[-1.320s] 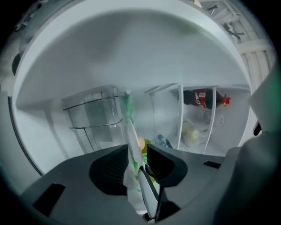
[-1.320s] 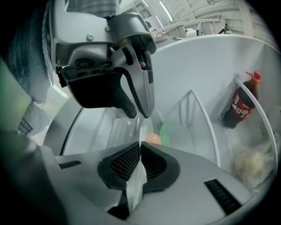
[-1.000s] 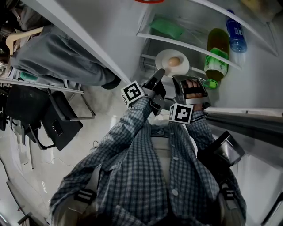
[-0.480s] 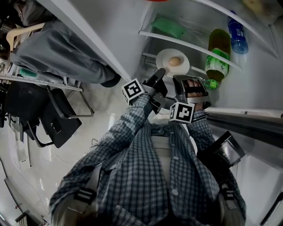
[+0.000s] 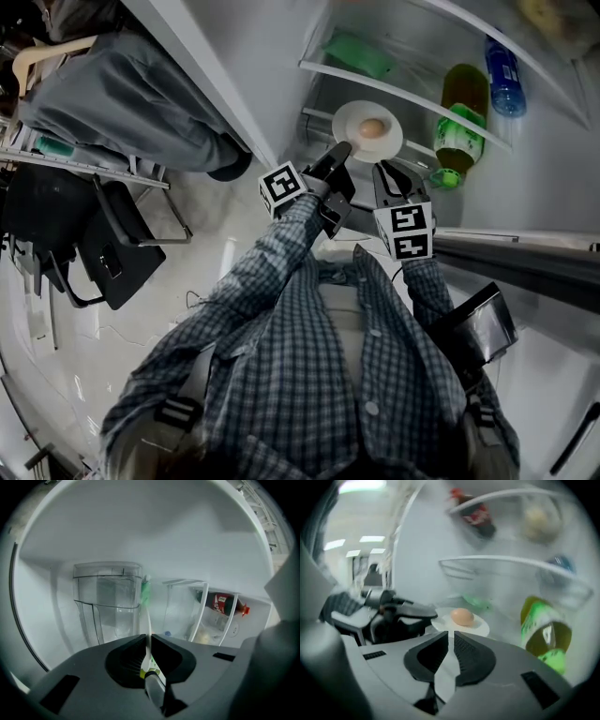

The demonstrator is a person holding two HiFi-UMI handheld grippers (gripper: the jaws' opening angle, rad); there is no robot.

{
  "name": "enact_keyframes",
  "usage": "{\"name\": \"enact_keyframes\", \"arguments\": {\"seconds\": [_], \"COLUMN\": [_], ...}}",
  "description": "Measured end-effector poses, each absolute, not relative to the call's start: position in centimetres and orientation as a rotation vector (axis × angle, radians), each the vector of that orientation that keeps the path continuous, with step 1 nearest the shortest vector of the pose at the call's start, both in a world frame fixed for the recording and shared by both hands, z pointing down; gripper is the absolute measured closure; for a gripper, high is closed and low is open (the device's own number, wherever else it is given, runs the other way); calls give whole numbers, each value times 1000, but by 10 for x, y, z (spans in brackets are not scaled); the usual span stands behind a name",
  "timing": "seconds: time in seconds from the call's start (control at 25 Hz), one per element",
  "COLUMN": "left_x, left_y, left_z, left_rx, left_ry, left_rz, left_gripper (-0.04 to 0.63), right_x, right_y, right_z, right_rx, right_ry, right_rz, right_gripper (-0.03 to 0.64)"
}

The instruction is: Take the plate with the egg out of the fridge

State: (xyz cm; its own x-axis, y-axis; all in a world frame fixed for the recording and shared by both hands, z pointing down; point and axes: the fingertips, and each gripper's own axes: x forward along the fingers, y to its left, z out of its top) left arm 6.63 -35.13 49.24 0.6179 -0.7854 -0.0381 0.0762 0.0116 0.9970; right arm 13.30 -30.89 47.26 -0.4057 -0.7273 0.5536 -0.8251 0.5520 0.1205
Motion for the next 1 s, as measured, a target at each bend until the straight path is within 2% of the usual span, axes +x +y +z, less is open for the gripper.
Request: {"name": "enact_keyframes", "arguments": {"seconds": [0.12,0.2,0.32,0.8,0.84,1.0], "left_x": [67,68,68,70,70,69], "left_y": [-351,-349,-349,-345,-344,-339], "left_z": [492,494,496,490,489,486], "left_rx": [1411,1389,1375,1414,1419,1441], "left_ry": [-644,-639,-634,-612,-610,-605], "left_rz": [-754,-756,-756,-758,-760,-753], "left_gripper": [554,554,554,557,557,558], "right_x": [149,157,170,167,167,166], "right_y": [-314,-315,-319,-336,-336,-330], "right_z": [471,467,472,484,484,475], "right_rx": [1444,1523,1601,1522,1517,1533], "right_ry": [-2409,-2488,-2488,-2545,-2552,-2592], "right_rz": [844,1276,1642,1967,1990,1963], "right_gripper": [591,538,512,515,537,543]}}
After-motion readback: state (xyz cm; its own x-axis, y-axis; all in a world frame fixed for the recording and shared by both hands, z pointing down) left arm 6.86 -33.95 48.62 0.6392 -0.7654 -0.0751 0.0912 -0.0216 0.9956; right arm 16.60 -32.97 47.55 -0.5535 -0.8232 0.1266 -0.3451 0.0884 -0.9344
